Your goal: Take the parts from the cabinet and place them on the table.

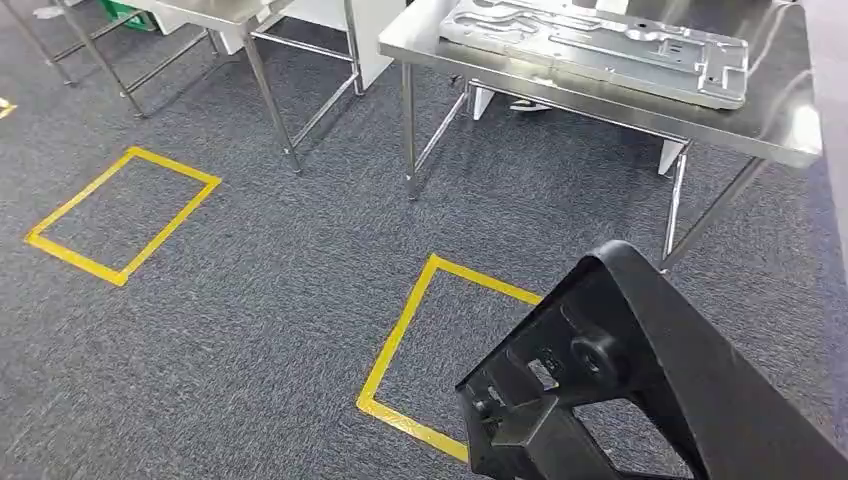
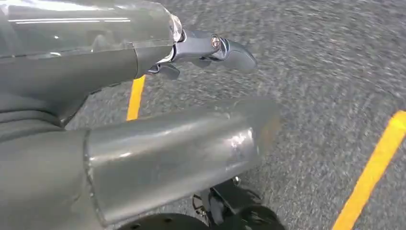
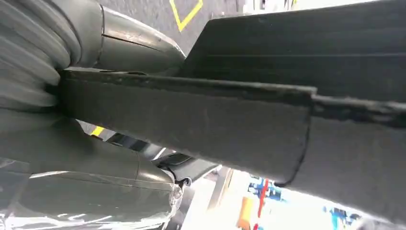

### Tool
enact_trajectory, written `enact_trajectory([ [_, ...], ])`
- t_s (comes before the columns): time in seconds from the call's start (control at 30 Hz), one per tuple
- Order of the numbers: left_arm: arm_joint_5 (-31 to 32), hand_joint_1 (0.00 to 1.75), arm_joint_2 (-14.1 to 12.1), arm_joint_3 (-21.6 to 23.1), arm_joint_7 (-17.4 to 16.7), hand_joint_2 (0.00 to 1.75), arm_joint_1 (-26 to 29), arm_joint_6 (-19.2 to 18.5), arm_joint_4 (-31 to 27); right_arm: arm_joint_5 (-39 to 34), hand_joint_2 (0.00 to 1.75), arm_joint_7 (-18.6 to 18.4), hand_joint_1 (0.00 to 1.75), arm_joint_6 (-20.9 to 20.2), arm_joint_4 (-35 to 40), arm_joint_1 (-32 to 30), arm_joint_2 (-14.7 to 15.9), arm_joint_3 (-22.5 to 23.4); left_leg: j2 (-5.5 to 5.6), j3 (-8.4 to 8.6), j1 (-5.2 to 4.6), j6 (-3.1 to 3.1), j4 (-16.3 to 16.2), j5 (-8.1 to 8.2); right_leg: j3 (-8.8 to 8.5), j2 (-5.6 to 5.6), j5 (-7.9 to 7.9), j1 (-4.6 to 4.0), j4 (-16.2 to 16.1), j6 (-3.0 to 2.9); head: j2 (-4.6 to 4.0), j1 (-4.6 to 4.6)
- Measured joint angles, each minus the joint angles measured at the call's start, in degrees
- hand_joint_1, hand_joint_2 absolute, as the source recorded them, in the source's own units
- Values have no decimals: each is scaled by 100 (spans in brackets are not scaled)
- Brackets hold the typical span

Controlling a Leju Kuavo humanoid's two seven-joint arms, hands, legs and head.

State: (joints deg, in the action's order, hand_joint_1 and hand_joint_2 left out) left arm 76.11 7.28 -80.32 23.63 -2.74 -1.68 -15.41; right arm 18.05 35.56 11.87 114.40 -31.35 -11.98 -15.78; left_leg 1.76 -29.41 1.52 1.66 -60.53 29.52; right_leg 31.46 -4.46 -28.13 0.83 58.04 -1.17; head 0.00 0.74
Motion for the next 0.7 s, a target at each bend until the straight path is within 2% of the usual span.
enact_trajectory([
  [0.03,0,0,0,2,-2,0,3,2,0,-4,175,0,175,0,0,6,0,-7,300,66,3,-5,164,112,37,-60,-8,-26,38,42,-2,0],
  [0.07,0,0,0,2,-2,0,4,4,0,-7,175,-2,175,0,2,20,2,-18,280,62,2,-47,226,108,95,-146,6,-22,82,87,0,0],
  [0.1,2,0,0,2,-11,0,6,4,0,-7,175,-4,175,0,2,11,2,-28,223,35,-17,-66,207,99,125,-181,32,-1,70,130,0,-11],
  [0.17,2,0,0,0,-9,0,-25,7,0,-2,175,-22,175,13,0,-1,9,-28,111,44,-37,-160,217,62,166,-307,90,1,32,221,0,-11],
  [0.2,7,0,13,0,-7,0,-39,7,0,20,175,-35,175,55,0,-1,13,-28,40,41,14,-233,271,13,186,-230,46,14,83,229,0,-13],
  [0.23,9,0,9,2,7,0,-37,2,0,77,175,-61,175,94,2,1,15,-33,0,39,3,-264,293,-3,265,91,-107,-22,254,239,0,-48],
  [0.27,9,0,9,0,22,0,-31,-9,0,180,175,-109,175,155,0,16,17,-37,-72,23,-13,-297,295,-3,440,263,-348,-23,613,256,0,-81],
  [0.33,9,0,7,0,50,0,-11,-35,0,304,175,-181,175,256,-7,19,20,-50,-171,1,-47,-308,294,4,833,390,-719,-3,1462,280,0,-79],
  [0.37,9,0,0,0,57,0,-3,-42,0,315,175,-192,175,278,-15,15,24,-59,-217,-3,-57,-324,293,17,958,406,-764,-3,1733,285,0,-76],
  [0.4,9,0,-4,0,59,0,-3,-42,0,321,175,-205,175,297,-20,15,28,-76,-250,2,-64,-325,293,38,930,417,-652,-4,1698,280,0,-81],
  [0.43,9,0,-4,0,59,0,-8,-44,0,326,175,-205,175,299,-20,14,31,-83,-268,9,-71,-321,293,49,781,419,-450,-6,1425,261,0,-79],
  [0.5,9,0,-4,0,61,0,-20,-46,0,345,175,-205,175,302,-20,15,33,-98,-284,76,-92,-312,296,83,242,435,-5,-31,475,169,0,-79],
  [0.53,9,0,2,0,61,0,-22,-59,0,356,175,-205,175,304,-17,22,33,-109,-299,103,-82,-306,299,96,43,489,-9,-74,98,96,0,-81],
  [0.57,9,0,13,0,63,0,-27,-59,2,359,175,-208,175,304,-17,32,35,-116,-300,99,-121,-258,281,126,-6,525,-87,-93,5,72,-2,-74],
  [0.67,9,0,9,0,63,0,-33,-59,2,361,175,-208,175,313,-15,15,35,-122,-330,139,-86,-163,335,147,-1,490,-110,-125,-3,28,0,-85],
  [0.7,9,0,2,0,66,0,-52,-59,2,361,175,-208,175,315,-13,16,35,-127,-328,184,-111,-120,326,183,-93,466,-85,-40,-105,5,0,-63],
])
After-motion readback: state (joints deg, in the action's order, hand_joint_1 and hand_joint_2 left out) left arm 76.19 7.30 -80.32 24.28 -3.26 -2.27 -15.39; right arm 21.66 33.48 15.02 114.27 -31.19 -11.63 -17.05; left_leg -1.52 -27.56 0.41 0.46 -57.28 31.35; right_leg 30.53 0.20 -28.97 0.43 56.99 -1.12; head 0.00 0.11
